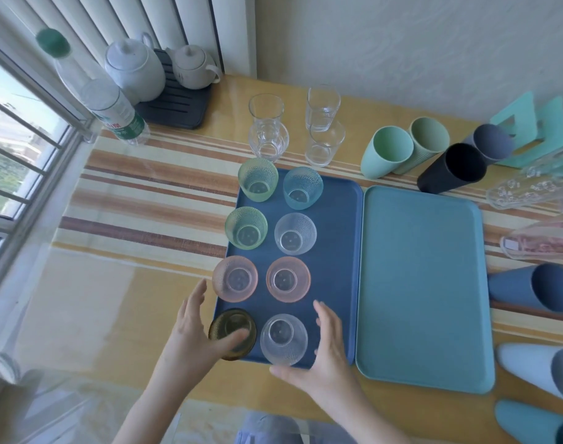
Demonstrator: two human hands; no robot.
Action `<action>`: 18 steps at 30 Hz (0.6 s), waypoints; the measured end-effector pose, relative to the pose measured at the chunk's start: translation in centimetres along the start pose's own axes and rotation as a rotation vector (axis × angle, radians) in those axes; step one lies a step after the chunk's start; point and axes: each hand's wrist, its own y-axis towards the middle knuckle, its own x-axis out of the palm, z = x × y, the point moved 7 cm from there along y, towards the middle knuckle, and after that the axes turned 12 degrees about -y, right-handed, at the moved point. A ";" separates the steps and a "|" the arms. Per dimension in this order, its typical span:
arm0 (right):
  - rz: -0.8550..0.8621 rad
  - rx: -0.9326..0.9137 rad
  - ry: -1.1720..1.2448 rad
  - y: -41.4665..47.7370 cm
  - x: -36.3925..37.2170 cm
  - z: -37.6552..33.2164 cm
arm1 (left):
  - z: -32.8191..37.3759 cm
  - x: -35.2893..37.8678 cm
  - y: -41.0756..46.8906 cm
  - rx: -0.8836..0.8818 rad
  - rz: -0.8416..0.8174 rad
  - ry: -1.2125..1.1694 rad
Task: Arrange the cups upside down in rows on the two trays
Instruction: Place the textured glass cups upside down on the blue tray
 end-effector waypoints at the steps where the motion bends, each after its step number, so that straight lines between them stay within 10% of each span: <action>1: -0.006 -0.024 -0.020 -0.4 0.5 0.0 | -0.4 0.2 -0.9 -0.003 -0.012 0.023; 18: 0.080 -0.068 -0.143 0.4 1.9 -0.8 | -0.7 2.2 -2.9 0.097 0.099 0.016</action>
